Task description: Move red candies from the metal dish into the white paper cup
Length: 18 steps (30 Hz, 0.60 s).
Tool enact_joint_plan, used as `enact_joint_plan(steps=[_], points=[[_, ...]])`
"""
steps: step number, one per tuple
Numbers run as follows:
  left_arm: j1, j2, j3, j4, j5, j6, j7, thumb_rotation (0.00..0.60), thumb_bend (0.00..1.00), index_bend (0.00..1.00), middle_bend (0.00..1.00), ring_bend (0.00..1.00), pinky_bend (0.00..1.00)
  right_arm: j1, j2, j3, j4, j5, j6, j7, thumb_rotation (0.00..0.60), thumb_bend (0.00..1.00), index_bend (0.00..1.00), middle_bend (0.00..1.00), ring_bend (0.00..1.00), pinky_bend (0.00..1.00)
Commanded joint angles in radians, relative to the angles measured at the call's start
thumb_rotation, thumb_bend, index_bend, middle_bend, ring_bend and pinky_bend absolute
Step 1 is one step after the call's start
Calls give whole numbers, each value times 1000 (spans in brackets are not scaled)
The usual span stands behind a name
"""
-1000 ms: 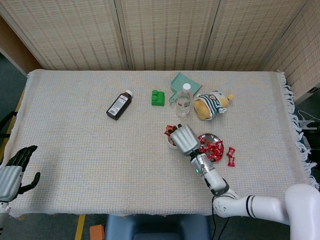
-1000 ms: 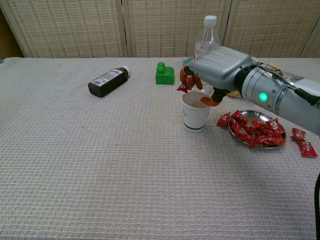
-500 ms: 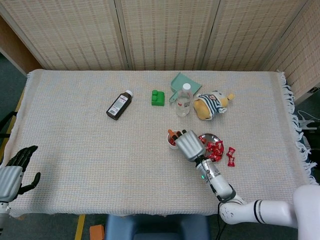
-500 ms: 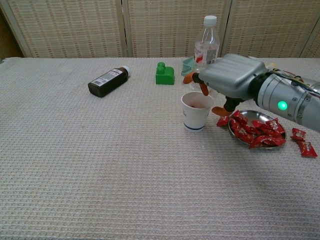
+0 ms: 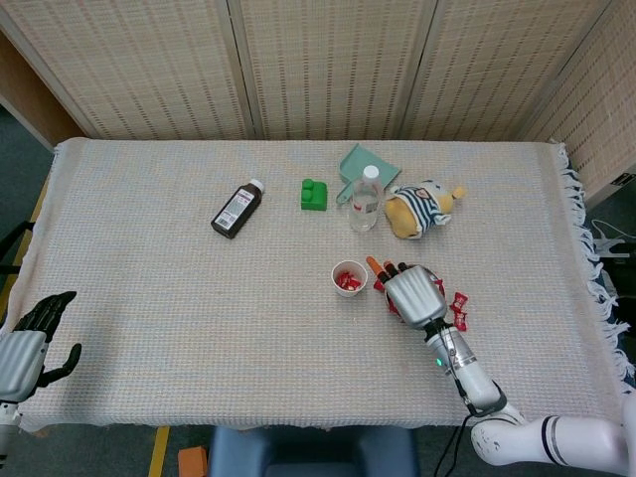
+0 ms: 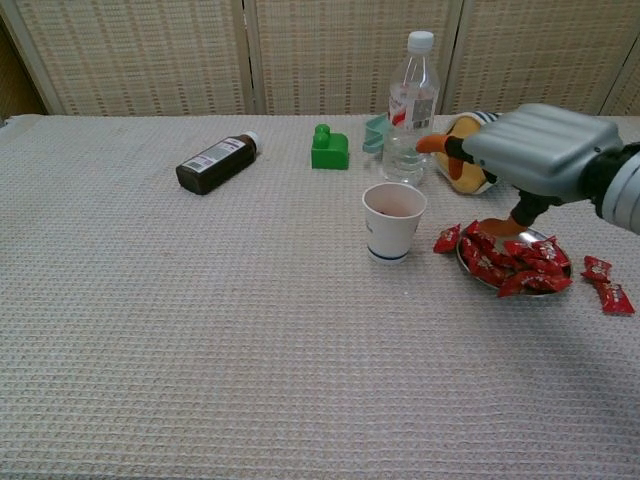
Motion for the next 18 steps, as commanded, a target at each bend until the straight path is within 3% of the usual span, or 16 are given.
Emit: enact_joint_plan(steps=[1,5,11,18], points=[[-2,-2,1,-3,2,-1,7,600,455,0,64,64,197,-32,22,-40,8,-8,-2,16,600,205,52,238,378,744],[-6,-6,2,-5,3,-8,16,600,454,0,66,65,198,-54,9,-71,59,-1,-44,43,600,187,39,204,314,744],[-8,-6,0,-3,0,-12,13,600,455,0,69,67,198,-72,-48,-74,166,-35,-63,93,600,185,39,201,184,725],[-7,-3,0,0,-4,-12,3,600,455,0,76,76,198,-81,-103,-65,241,-55,-81,108,600,185,45,201,170,725]])
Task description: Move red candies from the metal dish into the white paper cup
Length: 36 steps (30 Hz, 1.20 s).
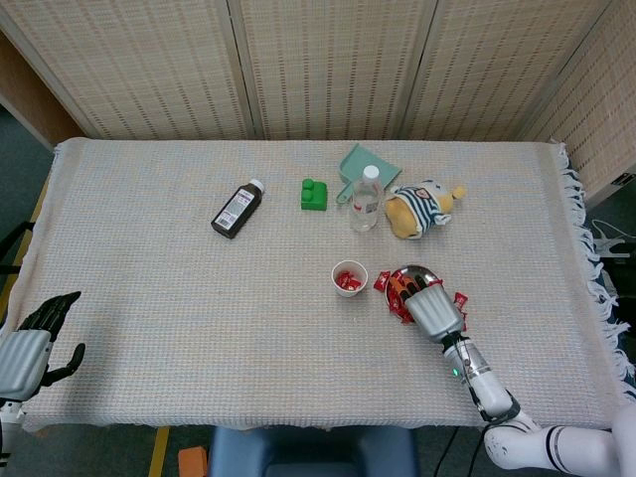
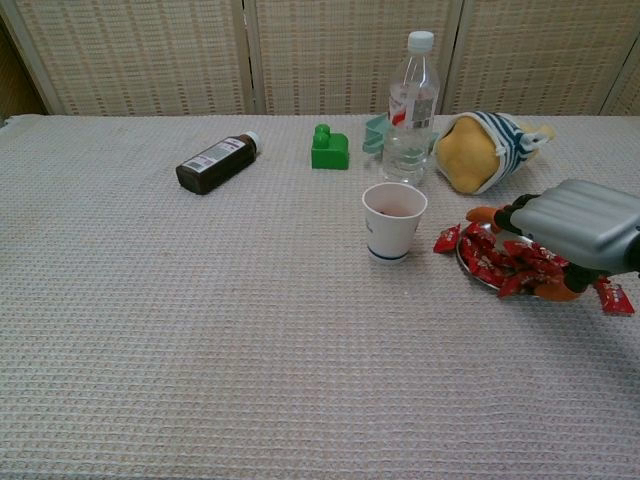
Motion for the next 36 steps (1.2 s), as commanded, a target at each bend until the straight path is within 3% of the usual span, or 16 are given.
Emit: enact_joint_plan(steps=[1,14,22,36], points=[[0,1,0,1,0,0,-2,600,455,0,77,77,199,-5,-20,7,21,-11,-7,10,600,184,45,201,170,725],[2,5,1,4,5,7,-18,600,455,0,91,85,199,-9,-47,45,35,-21,-19,6,600,185,49,201,170,726],[2,5,1,5,2,4,-19,600,455,0,96,87,199,-7,-62,51,59,3,-54,-11,600,185,99,201,178,726],[1,4,-1,7,-5,0,-18,600,455,0,96,88,199,-22,-96,42,119,4,-76,-17,600,187,234,231,277,746]])
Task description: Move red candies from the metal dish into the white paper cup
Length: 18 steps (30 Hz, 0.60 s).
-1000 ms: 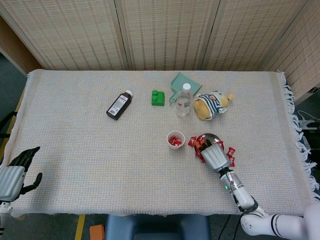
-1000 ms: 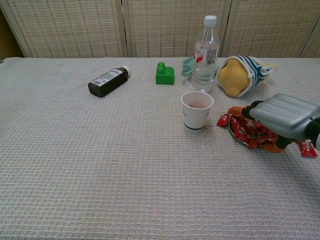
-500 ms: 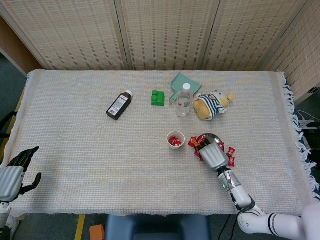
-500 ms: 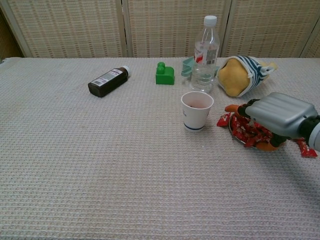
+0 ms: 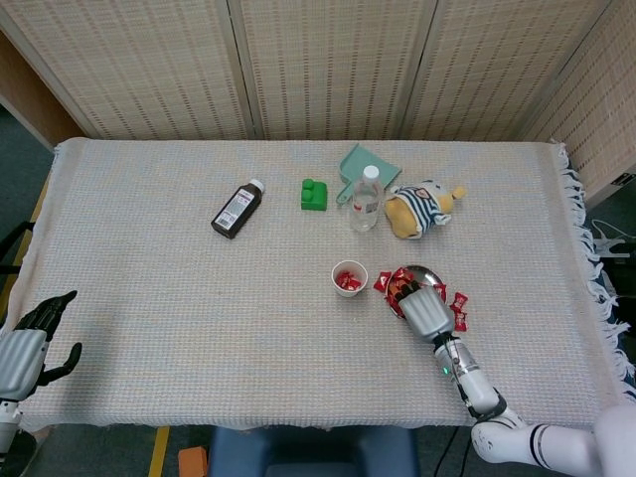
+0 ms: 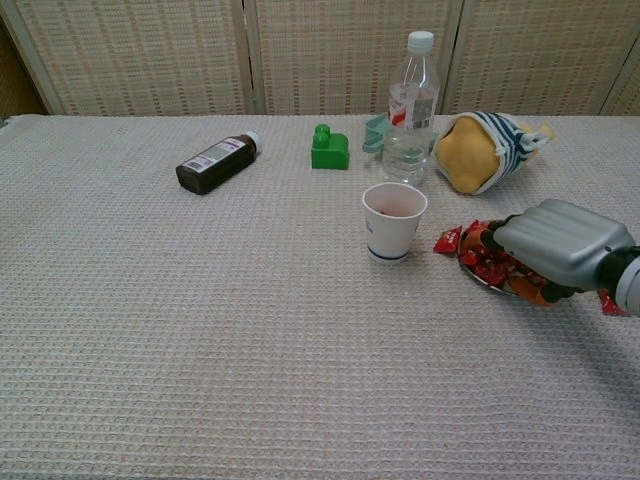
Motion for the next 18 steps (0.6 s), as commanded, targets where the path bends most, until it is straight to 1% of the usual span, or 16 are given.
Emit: enact_joint_plan(steps=[1,9,11,15,18], points=[[0,0,0,1,-1,-1,0,600,455,0,96,88,199,-3,-8,-1,12,-5,-2,2,600,187,240,237,282,751],[0,1,-1,0,-3,-2,-1,600,455,0,96,89,200,-4,-23,-4,35,-23,-1,-5,600,188,308,333,345,780],[0,1,-1,0,-3,-1,-1,600,455,0,96,89,201,-3,-32,-8,50,-25,-8,-21,600,190,324,369,368,784],[1,2,-1,0,-4,-1,-3,600,454,0,98,88,202,-2,-47,-11,72,-23,-18,-41,600,191,352,405,384,791],[1,3,-1,0,-3,-1,-4,600,454,0,98,89,203,-2,-54,-10,80,-29,-18,-48,600,195,396,449,418,820]])
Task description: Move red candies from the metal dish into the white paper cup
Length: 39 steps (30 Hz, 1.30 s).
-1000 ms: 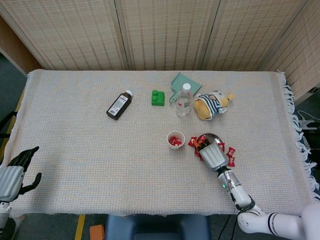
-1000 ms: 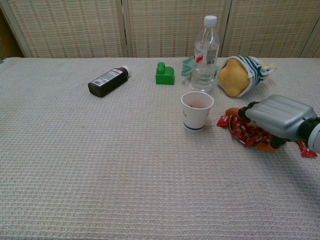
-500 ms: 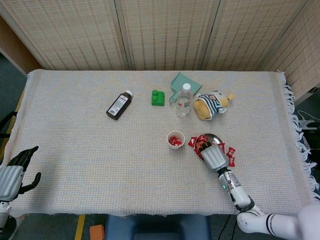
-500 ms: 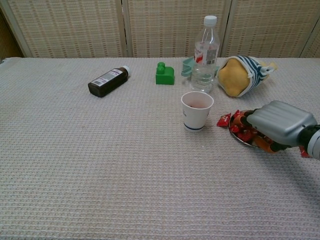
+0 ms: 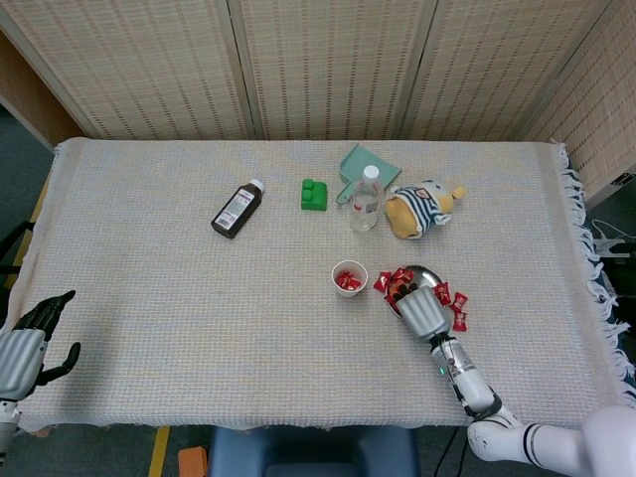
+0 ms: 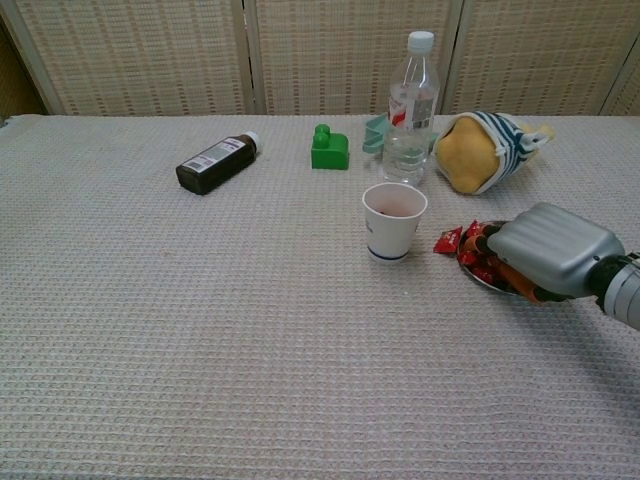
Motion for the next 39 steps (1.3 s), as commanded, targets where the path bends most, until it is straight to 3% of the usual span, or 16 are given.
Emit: enact_joint_plan(steps=[1,6,14,21,39], points=[[0,0,0,0,1,0,0,600,455,0,98,89,203,0,-4,1,5,-4,1,-3,600,197,423,475,439,834],[1,1,0,0,1,2,-1,600,454,0,99,89,204,-5,-13,0,21,-19,10,-8,600,204,521,565,516,862],[2,3,3,-4,5,2,3,600,455,0,111,95,205,-20,-26,-7,39,-65,49,-15,600,208,550,579,530,877],[2,6,5,-6,9,3,3,600,455,34,123,101,207,-42,-42,-15,73,-133,109,12,600,215,663,638,578,935],[-1,7,7,-7,7,-6,11,600,455,79,137,107,210,-74,-80,1,155,-199,145,48,600,218,808,724,638,988]])
